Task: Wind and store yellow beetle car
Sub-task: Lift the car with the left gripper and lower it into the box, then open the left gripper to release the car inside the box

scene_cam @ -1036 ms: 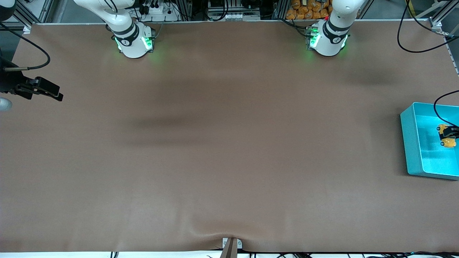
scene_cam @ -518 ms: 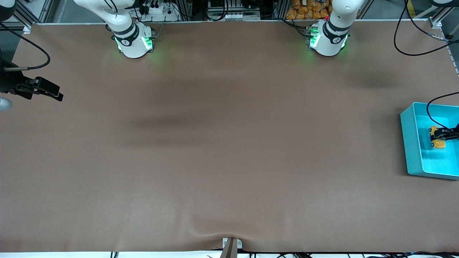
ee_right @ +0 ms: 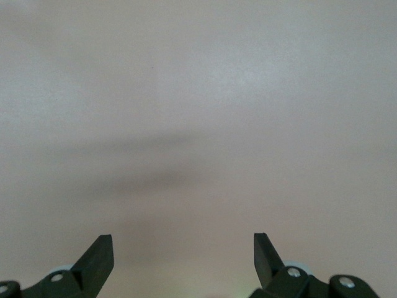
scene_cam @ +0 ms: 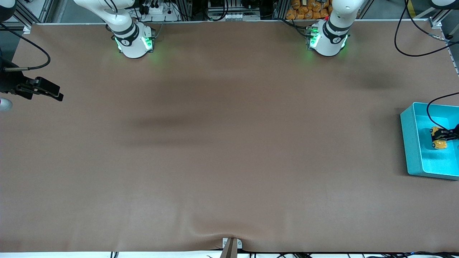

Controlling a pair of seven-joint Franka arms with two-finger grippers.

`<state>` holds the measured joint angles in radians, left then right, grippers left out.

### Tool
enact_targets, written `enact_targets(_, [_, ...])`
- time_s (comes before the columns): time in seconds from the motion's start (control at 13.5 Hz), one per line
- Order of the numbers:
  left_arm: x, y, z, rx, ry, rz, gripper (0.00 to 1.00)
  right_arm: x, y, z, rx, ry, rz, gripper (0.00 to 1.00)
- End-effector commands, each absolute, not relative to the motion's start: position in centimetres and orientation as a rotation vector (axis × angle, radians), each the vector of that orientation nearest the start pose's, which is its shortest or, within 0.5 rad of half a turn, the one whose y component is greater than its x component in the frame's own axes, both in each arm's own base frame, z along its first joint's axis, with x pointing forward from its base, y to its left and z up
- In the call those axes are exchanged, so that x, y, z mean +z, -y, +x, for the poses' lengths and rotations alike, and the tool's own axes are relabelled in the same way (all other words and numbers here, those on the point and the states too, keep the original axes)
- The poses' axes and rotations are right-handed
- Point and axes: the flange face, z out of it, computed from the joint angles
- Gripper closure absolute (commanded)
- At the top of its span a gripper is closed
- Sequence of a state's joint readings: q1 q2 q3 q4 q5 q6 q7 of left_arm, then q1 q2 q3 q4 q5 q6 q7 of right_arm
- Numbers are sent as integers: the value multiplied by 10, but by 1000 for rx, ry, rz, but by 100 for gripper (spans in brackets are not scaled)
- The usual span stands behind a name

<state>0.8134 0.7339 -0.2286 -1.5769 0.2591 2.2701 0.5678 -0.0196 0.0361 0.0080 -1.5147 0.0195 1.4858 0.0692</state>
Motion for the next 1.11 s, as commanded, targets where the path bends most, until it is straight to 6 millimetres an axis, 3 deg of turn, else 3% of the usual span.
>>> enact_targets(0.0, [212, -409, 569, 60, -181, -3083, 100, 623, 6, 556, 101, -134, -3129, 0])
enact_targets(0.07, [210, -408, 569, 63, -189, -3085, 100, 623, 6, 556, 101, -131, -3129, 0])
enact_targets(0.15, [208, -404, 571, 65, -201, -3085, 94, 623, 6, 556, 101, -131, -3129, 0])
enact_targets(0.22, [209, -403, 572, 65, -215, -3084, 57, 623, 6, 556, 101, -131, -3129, 0])
enact_targets(0.3, [212, -403, 573, 62, -249, -3080, 8, 623, 6, 556, 101, -131, -3129, 0])
enact_targets(0.37, [217, -401, 575, 54, -279, -3076, 0, 623, 5, 556, 101, -129, -3129, 0])
enact_targets(0.52, [241, -397, 579, 33, -285, -3060, 0, 624, 5, 556, 97, -129, -3129, 0])
enact_targets(0.81, [334, -364, 582, 79, -303, -3040, 0, 624, 5, 556, 94, -129, -3129, 0])
enact_targets(1.04, [379, -337, 588, 71, -253, -3043, 0, 623, 4, 556, 97, -126, -3128, 0])
